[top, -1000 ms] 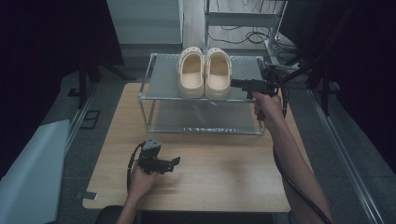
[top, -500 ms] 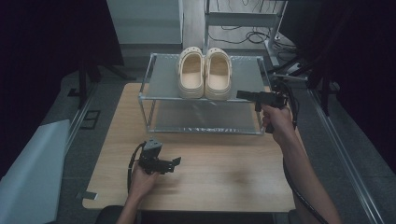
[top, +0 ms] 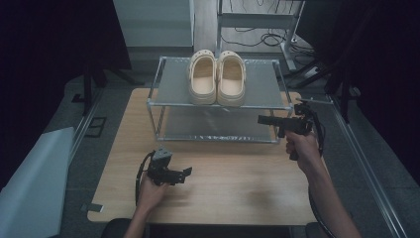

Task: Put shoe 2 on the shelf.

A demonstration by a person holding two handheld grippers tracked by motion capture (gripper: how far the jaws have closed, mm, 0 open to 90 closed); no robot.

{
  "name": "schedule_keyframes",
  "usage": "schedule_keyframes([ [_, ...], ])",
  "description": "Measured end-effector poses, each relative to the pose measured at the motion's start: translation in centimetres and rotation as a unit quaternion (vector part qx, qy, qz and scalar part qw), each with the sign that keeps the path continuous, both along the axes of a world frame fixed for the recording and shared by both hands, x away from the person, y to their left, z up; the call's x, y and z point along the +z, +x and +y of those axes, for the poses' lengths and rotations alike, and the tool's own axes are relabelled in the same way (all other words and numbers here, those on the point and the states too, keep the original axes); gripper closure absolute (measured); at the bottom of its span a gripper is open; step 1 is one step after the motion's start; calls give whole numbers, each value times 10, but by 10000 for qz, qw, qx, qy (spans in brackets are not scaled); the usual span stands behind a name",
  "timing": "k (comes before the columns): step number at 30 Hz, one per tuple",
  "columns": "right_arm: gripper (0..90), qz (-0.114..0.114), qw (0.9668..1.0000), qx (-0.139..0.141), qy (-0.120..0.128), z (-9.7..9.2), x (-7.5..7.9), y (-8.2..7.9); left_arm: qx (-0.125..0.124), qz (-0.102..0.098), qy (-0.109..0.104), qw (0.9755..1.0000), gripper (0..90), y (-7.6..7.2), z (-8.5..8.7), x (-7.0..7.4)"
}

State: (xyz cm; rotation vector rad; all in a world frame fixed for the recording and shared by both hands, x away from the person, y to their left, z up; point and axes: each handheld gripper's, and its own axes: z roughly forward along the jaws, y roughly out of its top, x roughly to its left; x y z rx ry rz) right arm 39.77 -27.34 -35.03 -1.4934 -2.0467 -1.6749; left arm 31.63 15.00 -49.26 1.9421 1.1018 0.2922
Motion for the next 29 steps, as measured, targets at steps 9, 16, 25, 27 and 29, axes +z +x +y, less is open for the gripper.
schedule_keyframes([
  [9,134,-87,9994,82,-318,-13,-31,-27,-48,-20,30,10000,0,-1,-2,-1],
  [16,133,-222,9973,52,-700,-15,-68,-47,-124,-51,162,9998,0,-2,-4,-3],
  [25,117,-331,9828,-105,-1813,-10,-121,-67,-147,-75,278,9995,0,-1,-5,-6],
  [27,111,-385,9723,-83,-2304,-7,-130,-68,-144,-68,282,9995,0,0,-5,-6],
  [29,104,-410,9673,-62,-2501,-6,-136,-69,-142,-84,287,9995,0,0,-5,-6],
])
